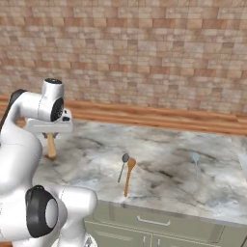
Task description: Organize the utensils by type. Pick up the wooden spoons from the counter and place them in the open cabinet. Then pick up the metallic utensils from the counter and place them in the open drawer.
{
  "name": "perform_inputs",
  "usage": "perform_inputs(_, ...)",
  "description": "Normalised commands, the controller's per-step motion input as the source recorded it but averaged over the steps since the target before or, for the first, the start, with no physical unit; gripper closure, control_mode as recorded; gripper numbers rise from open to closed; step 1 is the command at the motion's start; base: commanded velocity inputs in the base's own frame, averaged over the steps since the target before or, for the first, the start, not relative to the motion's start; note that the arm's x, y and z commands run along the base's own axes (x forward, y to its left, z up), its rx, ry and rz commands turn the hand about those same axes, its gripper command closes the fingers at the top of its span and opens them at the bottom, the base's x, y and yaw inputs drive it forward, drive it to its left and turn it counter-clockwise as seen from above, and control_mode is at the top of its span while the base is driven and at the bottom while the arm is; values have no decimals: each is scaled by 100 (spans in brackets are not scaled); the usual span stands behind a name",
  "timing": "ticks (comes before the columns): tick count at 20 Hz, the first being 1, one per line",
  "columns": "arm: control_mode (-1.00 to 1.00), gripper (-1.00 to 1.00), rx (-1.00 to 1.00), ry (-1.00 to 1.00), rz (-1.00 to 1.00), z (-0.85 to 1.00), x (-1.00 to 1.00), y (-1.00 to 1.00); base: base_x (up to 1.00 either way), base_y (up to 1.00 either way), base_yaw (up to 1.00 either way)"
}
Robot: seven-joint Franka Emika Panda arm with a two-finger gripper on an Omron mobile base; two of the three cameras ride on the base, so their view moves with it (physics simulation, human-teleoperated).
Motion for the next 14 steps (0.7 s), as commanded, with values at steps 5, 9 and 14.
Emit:
perform_inputs(5,-100,100,0,0,1,21,-13,-7,0,0,0)
perform_inputs(9,-100,100,0,0,-1,1,0,-1,0,0,0)
perform_inputs(14,100,100,0,0,0,0,0,0,-8,-1,0)
